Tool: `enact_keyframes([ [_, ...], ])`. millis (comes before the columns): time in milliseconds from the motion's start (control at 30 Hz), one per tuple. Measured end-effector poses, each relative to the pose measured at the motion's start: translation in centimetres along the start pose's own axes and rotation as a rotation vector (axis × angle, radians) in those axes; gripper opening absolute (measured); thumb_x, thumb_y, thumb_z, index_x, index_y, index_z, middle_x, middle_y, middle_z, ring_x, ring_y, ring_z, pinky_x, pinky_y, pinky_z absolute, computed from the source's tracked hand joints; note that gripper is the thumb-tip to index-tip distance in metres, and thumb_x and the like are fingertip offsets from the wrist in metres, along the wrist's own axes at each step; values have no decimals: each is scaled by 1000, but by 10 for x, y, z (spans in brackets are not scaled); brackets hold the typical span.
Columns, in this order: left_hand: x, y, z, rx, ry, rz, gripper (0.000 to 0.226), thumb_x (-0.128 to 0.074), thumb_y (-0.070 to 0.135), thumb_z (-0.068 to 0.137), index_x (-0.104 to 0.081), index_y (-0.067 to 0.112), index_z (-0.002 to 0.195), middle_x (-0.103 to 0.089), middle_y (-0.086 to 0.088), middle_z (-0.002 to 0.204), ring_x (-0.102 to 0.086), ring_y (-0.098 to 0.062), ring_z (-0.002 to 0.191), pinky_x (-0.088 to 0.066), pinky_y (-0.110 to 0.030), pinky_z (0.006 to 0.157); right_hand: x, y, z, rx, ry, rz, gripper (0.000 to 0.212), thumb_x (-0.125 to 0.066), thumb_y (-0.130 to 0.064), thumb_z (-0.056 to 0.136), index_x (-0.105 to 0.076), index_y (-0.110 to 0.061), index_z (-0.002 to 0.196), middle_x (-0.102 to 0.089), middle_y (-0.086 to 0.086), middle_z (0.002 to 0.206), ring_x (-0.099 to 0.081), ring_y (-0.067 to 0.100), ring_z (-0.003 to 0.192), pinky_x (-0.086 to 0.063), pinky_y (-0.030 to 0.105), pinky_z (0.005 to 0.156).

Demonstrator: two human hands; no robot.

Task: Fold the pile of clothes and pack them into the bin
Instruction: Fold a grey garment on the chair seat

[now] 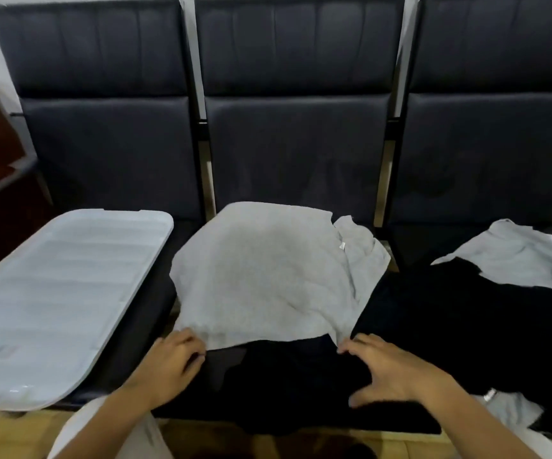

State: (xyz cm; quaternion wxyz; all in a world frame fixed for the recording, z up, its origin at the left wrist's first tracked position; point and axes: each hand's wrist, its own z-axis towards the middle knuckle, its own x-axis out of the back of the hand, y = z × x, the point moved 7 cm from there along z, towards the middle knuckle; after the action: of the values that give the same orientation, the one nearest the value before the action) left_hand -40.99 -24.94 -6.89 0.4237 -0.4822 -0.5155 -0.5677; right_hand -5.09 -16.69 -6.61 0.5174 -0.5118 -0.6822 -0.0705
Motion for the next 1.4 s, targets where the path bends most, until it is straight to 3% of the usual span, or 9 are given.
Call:
enact_keyframes([
  [67, -11, 5, 3, 22, -35, -25, 44, -36, 59, 88, -56, 32, 116, -54, 15, 109, -59, -11, 97, -47, -28, 76, -17, -11, -4, 42, -67, -249, 87, -74, -67, 65, -35, -43, 139, -32, -16, 135, -29, 8, 124, -35, 37, 103],
  [233, -14, 22, 23, 67, -123, -66, 53, -47, 50, 97, -28, 42, 146, -46, 13, 132, -48, -14, 122, -42, -28, 94, -5, -29, -2, 94, 166, -300, 35, -54, -51, 95, -50, -31, 123, -45, -11, 124, -43, 12, 119, -38, 32, 93],
  [600, -20, 68, 56, 40, -109, 58, 20, -45, 29, 98, -52, 29, 116, -47, 5, 118, -47, -19, 110, -37, -34, 91, 17, -21, 22, -94, 243, -124, 22, -52, -23, 93, -51, -28, 115, -63, 1, 104, -61, 24, 93, -52, 38, 78],
  [700, -5, 79, 59, 7, -47, -314, 17, -50, 22, 96, -45, 31, 82, -52, 13, 85, -52, -10, 82, -42, -30, 78, 61, 1, 8, -130, 590, 257, 36, -51, -4, 88, -72, -22, 111, -73, 0, 95, -68, 11, 86, -56, 32, 83],
  [800, 11, 77, 56, 70, 25, -684, 25, -50, 17, 97, -41, 25, 74, -48, 12, 62, -46, -3, 60, -44, -24, 63, 128, 48, -59, -326, 1163, 654, 36, -41, 7, 88, -67, -6, 109, -63, 9, 74, -55, 12, 52, -54, 29, 54],
  [900, 13, 74, 51, 50, 7, -690, 23, -47, 19, 100, -41, 29, 79, -48, 10, 62, -45, -3, 59, -43, -24, 60, 169, 108, -140, -482, 1614, 668, 40, -37, -5, 84, -60, -2, 116, -63, 21, 106, -63, 33, 87, -54, 27, 88],
  [1100, -22, 65, 45, 7, -252, -508, 15, -55, 35, 96, -46, 44, 104, -53, 5, 69, -50, -6, 61, -49, -24, 62, 166, 140, -135, -873, 1181, 344, 65, -56, -10, 85, -31, -2, 145, -36, 37, 142, -36, 50, 132, -31, 55, 108],
  [1233, -29, 74, 47, -26, -343, -435, 25, -66, 47, 86, -47, 46, 104, -50, 19, 90, -52, -1, 81, -45, -18, 73, 149, 81, -43, -453, 837, 207, 42, -67, -12, 87, -59, -8, 128, -59, 17, 125, -61, 33, 111, -46, 32, 91],
  [1400, -33, 79, 49, -37, -368, -372, 33, -61, 33, 92, -43, 48, 115, -50, 20, 95, -53, 0, 88, -43, -18, 77, 131, 55, 7, -333, 591, 16, 39, -62, -33, 92, -55, -22, 129, -51, -1, 123, -58, 21, 105, -53, 43, 87],
])
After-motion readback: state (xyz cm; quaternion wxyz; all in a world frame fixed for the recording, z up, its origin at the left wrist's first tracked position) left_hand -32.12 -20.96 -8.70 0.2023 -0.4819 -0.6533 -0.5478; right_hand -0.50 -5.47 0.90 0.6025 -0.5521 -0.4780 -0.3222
